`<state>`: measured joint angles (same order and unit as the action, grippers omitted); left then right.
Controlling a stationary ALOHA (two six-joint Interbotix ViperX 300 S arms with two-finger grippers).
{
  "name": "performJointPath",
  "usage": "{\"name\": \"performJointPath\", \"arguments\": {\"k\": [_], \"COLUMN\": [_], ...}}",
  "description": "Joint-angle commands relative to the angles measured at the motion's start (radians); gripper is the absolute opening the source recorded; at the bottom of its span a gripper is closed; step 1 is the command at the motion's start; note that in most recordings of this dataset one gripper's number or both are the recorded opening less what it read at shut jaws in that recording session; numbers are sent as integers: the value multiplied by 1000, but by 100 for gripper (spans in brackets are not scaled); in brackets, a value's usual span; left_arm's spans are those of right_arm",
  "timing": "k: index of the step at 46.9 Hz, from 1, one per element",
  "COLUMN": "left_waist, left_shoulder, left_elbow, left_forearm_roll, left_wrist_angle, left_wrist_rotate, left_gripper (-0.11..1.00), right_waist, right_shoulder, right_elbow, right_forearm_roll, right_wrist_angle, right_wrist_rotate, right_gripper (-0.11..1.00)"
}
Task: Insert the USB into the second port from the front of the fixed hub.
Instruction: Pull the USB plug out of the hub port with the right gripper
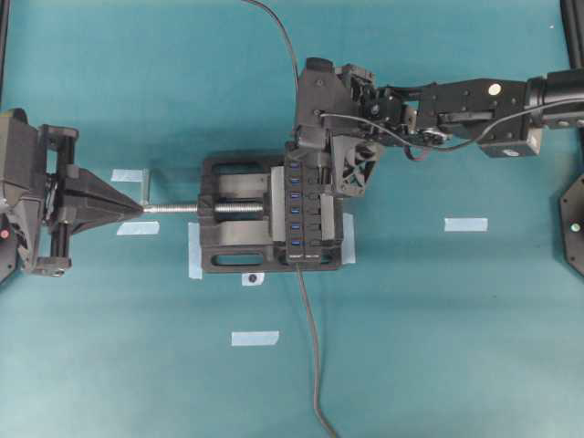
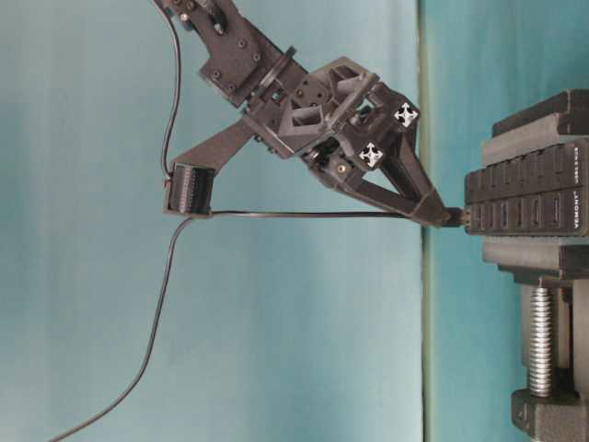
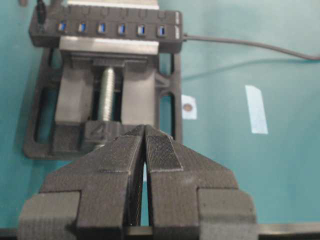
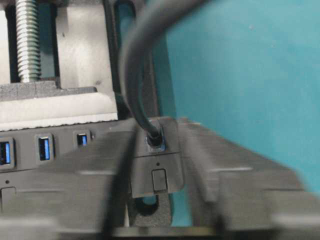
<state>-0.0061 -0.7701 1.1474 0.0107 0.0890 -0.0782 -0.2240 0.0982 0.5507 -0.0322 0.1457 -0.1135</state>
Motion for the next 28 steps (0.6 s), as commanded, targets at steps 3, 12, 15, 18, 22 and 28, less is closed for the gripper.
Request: {"name": "performJointPath", "arguments": {"k": [3, 12, 15, 18, 22, 28], "left_waist": [2, 2, 2, 0, 2, 2], "left_shoulder": [0, -3, -3, -3, -3, -3], "left_elbow": [-9, -9, -9, -9, -9, -9], "left_forearm_roll": [0, 2, 0, 0, 0, 0], "left_wrist_angle": [-5, -5, -5, -5, -5, -5], "left_wrist_rotate": [-2, -2, -2, -2, -2, -2], "left_gripper": [2, 2, 2, 2, 2, 2], "right_waist": [5, 11, 12, 12, 14, 15], "right_shoulder": [-15, -15, -17, -18, -20, -25], "right_elbow": [-25, -26, -26, -26, -26, -28], "right_forearm_roll": [-2, -2, 2, 3, 5, 6], "right_wrist_angle": [-8, -8, -8, -8, -8, -8], "right_wrist_rotate": [-8, -6, -6, -5, -5, -3], "right_gripper": [21, 10, 10, 9, 9, 9]}}
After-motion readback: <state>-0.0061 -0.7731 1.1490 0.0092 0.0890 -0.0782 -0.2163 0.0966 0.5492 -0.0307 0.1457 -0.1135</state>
